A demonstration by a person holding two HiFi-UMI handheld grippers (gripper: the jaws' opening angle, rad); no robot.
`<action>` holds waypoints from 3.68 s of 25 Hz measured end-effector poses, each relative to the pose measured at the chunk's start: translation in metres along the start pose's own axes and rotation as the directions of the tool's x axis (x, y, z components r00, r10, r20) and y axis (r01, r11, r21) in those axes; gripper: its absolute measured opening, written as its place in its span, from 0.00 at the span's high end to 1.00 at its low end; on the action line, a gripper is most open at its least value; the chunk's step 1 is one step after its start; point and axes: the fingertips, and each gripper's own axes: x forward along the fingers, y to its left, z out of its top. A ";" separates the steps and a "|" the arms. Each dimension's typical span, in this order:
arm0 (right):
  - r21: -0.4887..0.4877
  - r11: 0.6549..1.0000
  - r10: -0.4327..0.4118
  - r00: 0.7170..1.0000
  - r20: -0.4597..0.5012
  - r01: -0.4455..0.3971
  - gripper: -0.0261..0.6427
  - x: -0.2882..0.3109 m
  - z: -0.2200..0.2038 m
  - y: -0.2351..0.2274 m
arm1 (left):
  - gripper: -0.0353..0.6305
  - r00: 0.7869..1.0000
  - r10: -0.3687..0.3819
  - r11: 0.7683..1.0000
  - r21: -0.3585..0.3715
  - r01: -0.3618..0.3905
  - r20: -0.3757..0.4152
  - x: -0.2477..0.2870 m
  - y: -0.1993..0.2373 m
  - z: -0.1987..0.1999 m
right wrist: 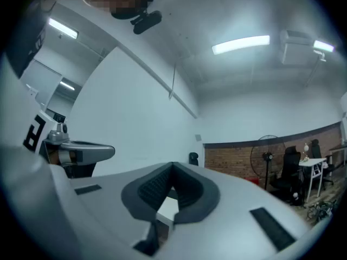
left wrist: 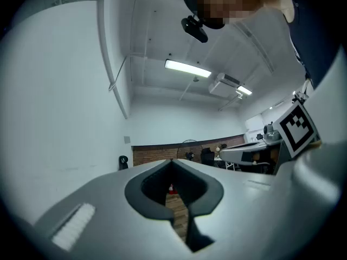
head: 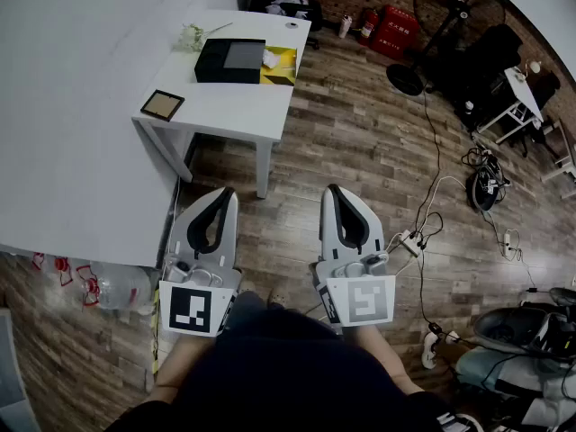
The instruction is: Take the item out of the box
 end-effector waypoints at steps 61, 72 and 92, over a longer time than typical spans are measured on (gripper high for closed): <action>0.068 0.997 -0.027 0.997 -0.076 0.033 0.94 0.401 -0.110 -0.203 | 0.77 0.998 -0.057 0.998 0.005 0.056 0.036 0.439 0.172 -0.091; 0.078 0.997 -0.002 0.996 -0.094 0.009 0.94 0.429 -0.124 -0.219 | 0.77 0.998 -0.047 0.998 -0.037 0.046 -0.031 0.466 0.176 -0.114; 0.125 0.926 0.370 0.924 -0.101 -0.357 0.94 0.553 -0.158 -0.250 | 0.77 0.955 0.262 0.964 0.002 -0.264 -0.140 0.528 0.205 -0.145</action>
